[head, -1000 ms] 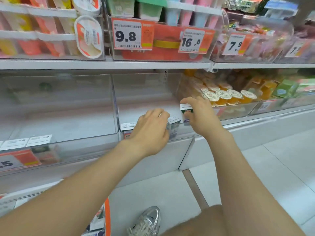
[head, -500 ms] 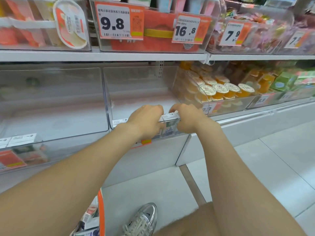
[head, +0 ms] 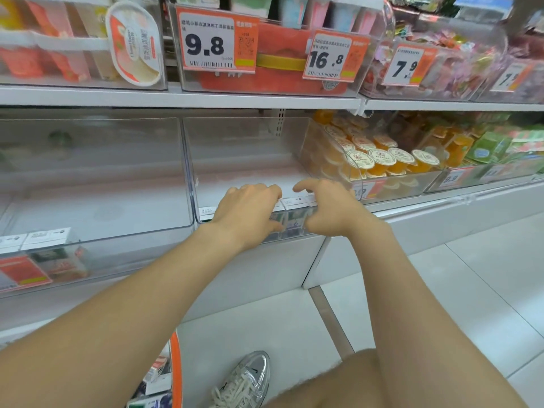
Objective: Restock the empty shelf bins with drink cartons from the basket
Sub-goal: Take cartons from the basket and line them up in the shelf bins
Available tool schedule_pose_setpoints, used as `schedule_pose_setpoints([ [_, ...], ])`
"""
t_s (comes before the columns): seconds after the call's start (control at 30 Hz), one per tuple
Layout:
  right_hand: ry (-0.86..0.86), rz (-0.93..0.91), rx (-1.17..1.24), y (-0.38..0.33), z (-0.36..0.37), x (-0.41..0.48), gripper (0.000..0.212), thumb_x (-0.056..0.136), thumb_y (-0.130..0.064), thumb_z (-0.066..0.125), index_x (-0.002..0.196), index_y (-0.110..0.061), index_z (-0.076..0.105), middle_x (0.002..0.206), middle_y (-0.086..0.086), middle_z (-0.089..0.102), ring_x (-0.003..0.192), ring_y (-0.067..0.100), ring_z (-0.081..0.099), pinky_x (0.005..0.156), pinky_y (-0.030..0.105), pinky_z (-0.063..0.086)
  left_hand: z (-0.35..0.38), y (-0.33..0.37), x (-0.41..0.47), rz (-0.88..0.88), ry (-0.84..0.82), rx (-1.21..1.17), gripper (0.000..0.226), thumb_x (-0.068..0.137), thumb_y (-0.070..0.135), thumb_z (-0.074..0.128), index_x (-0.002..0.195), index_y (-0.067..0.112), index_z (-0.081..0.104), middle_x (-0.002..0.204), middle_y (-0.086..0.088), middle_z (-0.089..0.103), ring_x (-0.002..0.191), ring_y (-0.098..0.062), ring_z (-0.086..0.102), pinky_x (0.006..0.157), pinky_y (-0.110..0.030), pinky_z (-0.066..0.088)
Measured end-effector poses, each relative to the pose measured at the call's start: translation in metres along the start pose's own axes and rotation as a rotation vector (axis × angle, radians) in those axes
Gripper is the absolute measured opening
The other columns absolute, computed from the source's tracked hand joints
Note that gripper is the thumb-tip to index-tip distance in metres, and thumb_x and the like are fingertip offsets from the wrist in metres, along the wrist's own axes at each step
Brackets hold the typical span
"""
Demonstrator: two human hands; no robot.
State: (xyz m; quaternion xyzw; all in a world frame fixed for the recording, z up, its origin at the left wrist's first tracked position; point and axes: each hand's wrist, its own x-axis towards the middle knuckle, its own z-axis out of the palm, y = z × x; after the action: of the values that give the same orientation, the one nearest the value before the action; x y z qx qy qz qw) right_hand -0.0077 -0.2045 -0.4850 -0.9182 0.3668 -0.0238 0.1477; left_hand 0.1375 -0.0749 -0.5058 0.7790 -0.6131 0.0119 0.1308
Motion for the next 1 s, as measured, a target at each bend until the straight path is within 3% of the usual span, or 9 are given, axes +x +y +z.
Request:
schedule_pose_setpoints([
  [0.17,0.208,-0.085,0.173,-0.011,-0.012,-0.018,0.079,0.067,-0.008,0.063,0.143,-0.027,0.054,0.139,0.003,0.056,0.131,0.024,0.050,0.102,0.035,0.043,-0.013,-0.013,-0.028,0.031,0.075,-0.016,0.048,0.094,0.024,0.067,0.139,0.018,0.052,0.133,-0.005,0.059,0.120,-0.032,0.056,0.094,-0.041,0.045],
  [0.3,0.384,-0.230,0.275,-0.064,-0.011,-0.035,0.038,0.071,-0.001,0.058,0.101,-0.021,0.070,0.097,-0.005,0.066,0.091,0.010,0.060,0.077,0.022,0.045,-0.028,-0.025,-0.072,0.052,0.262,-0.123,0.033,0.092,0.027,0.069,0.124,0.023,0.060,0.120,0.003,0.062,0.108,-0.025,0.057,0.081,-0.038,0.046],
  [0.37,0.227,-0.281,0.266,-0.100,-0.005,-0.049,0.031,0.075,0.001,0.052,0.085,-0.019,0.073,0.077,-0.009,0.067,0.073,0.008,0.059,0.065,0.023,0.044,-0.029,-0.039,-0.101,0.021,0.350,-0.116,0.018,0.089,0.023,0.069,0.105,0.025,0.061,0.101,0.006,0.061,0.092,-0.022,0.057,0.068,-0.038,0.049],
  [0.43,-0.054,-0.355,0.153,-0.134,0.011,-0.063,0.030,0.081,-0.003,0.049,0.084,-0.018,0.075,0.083,-0.001,0.073,0.083,0.020,0.061,0.070,0.027,0.049,-0.025,-0.058,-0.131,-0.021,0.359,-0.123,0.011,0.087,0.022,0.069,0.094,0.025,0.061,0.088,0.010,0.060,0.084,-0.020,0.057,0.064,-0.038,0.049],
  [0.6,-0.498,-0.486,-0.125,-0.198,0.087,-0.086,0.028,0.089,-0.007,0.047,0.102,-0.010,0.071,0.103,0.012,0.072,0.098,0.032,0.065,0.085,0.043,0.057,-0.007,-0.112,-0.205,-0.118,0.071,-0.205,0.013,0.082,0.032,0.055,0.092,0.032,0.063,0.083,0.016,0.068,0.085,-0.014,0.062,0.075,-0.041,0.055],
  [0.73,-0.655,-0.558,-0.222,-0.229,0.152,-0.099,0.027,0.092,-0.012,0.050,0.110,-0.009,0.070,0.102,0.012,0.070,0.096,0.034,0.066,0.083,0.046,0.059,0.018,-0.148,-0.266,-0.179,-0.207,-0.277,0.022,0.088,0.015,0.054,0.096,0.031,0.067,0.085,0.011,0.072,0.079,-0.010,0.065,0.073,-0.039,0.055],
  [0.8,-0.726,-0.585,-0.295,-0.237,0.183,-0.106,0.022,0.091,-0.011,0.049,0.100,-0.005,0.069,0.094,0.014,0.068,0.085,0.035,0.066,0.074,0.044,0.060,0.035,-0.160,-0.294,-0.212,-0.287,-0.284,0.025,0.094,0.008,0.055,0.102,0.025,0.070,0.096,0.008,0.073,0.085,-0.011,0.063,0.079,-0.037,0.054],
  [0.87,-0.776,-0.602,-0.400,-0.240,0.212,-0.113,0.013,0.092,-0.005,0.050,0.081,-0.006,0.057,0.082,0.010,0.058,0.069,0.029,0.055,0.057,0.038,0.048,0.056,-0.171,-0.320,-0.265,-0.353,-0.296,0.027,0.097,0.008,0.054,0.109,0.025,0.072,0.105,0.009,0.073,0.093,-0.010,0.063,0.084,-0.033,0.054],
  [1.0,-0.827,-0.669,-0.551,-0.236,0.261,-0.121,0.026,0.093,0.000,0.050,0.074,-0.014,0.041,0.078,0.006,0.048,0.060,0.022,0.042,0.050,0.033,0.035,0.106,-0.183,-0.355,-0.375,-0.529,-0.304,0.028,0.099,0.012,0.052,0.116,0.026,0.068,0.102,0.008,0.067,0.091,-0.014,0.063,0.083,-0.036,0.056],
])
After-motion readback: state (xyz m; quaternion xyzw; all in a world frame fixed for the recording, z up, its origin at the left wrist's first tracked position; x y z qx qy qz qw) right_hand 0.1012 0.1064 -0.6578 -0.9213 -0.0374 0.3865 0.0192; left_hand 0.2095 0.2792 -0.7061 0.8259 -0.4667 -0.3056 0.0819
